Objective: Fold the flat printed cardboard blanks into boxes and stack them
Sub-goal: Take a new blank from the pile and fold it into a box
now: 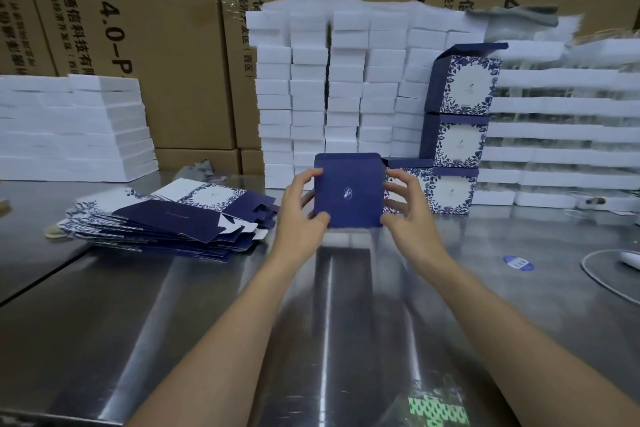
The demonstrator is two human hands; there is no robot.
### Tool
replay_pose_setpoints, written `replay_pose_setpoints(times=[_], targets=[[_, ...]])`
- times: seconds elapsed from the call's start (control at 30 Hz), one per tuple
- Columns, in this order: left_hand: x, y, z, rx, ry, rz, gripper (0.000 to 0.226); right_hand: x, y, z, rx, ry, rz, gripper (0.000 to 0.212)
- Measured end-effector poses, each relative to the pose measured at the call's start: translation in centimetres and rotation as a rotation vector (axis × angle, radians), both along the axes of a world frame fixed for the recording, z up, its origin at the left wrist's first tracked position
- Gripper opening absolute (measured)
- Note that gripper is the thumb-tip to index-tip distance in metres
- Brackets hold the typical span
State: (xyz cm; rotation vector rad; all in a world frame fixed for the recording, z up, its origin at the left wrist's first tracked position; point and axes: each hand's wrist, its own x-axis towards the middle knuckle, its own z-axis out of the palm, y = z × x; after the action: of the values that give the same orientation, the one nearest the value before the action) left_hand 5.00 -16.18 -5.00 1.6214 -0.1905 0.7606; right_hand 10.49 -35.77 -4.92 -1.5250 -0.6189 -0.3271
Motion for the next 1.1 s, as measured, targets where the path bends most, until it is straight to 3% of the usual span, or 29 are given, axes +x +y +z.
replay_pose_setpoints(times=[0.1, 0.3, 0.47, 0.83, 1.1], targets=[[-0.1, -0.3, -0.7, 0.241, -0.025, 0.078, 0.086, -0.3, -0.1, -0.7, -0.248, -0.174, -0.128, 0.081], [0.5, -0.4, -2.0, 0.407, -0.009, 0.233, 0.030, 0.6, -0.2, -2.0, -0.448, -0.222, -0.278, 0.053], [0.5, -0.3, -2.4, 0.508, 0.042, 0.256, 0.031, 0.7, -0.4, -2.4, -0.502, -0.197, -0.281, 0.040], [0.3, -0.6, -1.4, 0.385, -0.036, 0.152, 0.012, 0.1, 0.0, -1.6, -0.453, -0.359, -0.174, 0.010], [0.0, -0.5, -1.0, 0.338, 0.013, 0.107, 0.010, 0.5, -0.3, -1.5, -0.421, -0.296, -0.135, 0.004]])
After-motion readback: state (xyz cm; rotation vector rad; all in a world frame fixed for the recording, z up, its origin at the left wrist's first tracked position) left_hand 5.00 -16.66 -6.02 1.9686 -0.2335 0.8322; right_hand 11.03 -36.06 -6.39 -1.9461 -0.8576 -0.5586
